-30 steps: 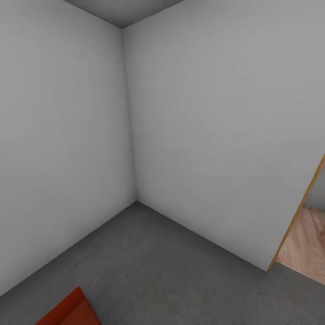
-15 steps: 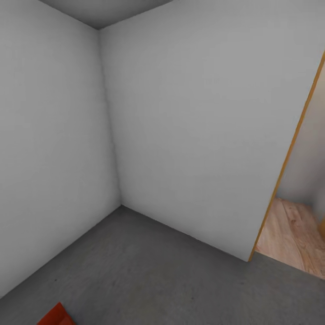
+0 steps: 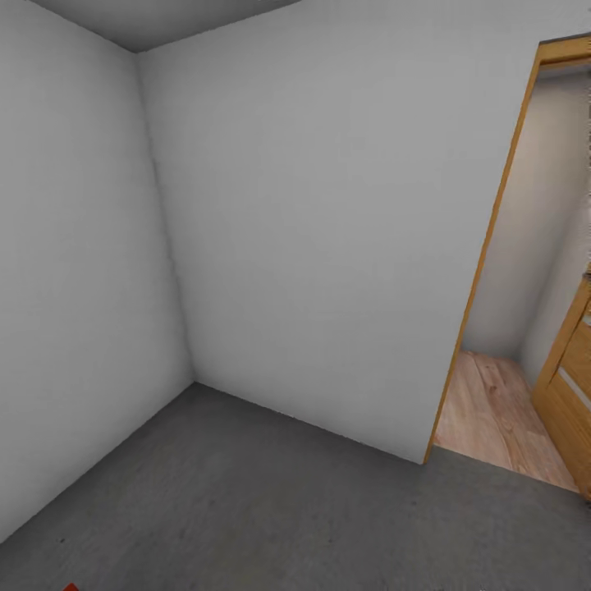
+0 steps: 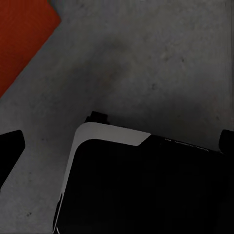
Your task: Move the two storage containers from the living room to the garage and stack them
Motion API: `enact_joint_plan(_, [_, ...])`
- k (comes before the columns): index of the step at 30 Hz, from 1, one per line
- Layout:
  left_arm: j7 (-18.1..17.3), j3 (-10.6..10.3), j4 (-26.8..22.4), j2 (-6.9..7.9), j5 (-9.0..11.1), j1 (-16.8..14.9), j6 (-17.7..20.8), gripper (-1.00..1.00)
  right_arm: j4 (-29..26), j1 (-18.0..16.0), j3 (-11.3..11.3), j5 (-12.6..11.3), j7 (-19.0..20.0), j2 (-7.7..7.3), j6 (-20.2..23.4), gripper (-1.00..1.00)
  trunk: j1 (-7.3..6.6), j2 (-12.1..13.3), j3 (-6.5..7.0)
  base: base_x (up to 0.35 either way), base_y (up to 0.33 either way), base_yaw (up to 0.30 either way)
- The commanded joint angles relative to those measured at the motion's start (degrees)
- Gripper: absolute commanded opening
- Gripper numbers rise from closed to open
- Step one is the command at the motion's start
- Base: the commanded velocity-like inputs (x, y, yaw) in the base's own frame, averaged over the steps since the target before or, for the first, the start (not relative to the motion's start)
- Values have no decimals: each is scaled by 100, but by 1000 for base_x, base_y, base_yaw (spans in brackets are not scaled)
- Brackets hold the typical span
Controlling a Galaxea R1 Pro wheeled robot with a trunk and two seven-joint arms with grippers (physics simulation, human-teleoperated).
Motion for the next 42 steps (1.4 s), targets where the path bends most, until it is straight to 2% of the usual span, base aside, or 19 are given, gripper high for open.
enact_joint_plan(1, [10, -50, -1, 1, 48, -1, 3, 100, 18, -6, -7, -18, -7, 0, -35, 100, 2, -4, -1, 0, 0, -71])
enact_joint_plan(10, [11, -49, -1, -3, 49, -1, -10, 100, 18, -6, -7, -10, 16, 6, -34, 100, 2, -4, 3, 0, 0, -118])
enact_joint_plan(20, [-23, -48, 4, -9, 89, -1, -17, 100, 18, -6, -7, -9, 213, 2, -29, 100, 2, -4, 3, 0, 0, -284])
enact_joint_plan(33, [-51, -48, 0, 2, 93, -1, -43, 100, 18, -6, -12, -17, 220, -1, -33, 100, 2, -4, 3, 0, 0, -295])
enact_joint_plan(42, [-51, -48, -1, 3, 78, -1, -210, 100, 18, -6, -10, -18, 211, 9, -33, 100, 2, -4, 3, 0, 0, -295])
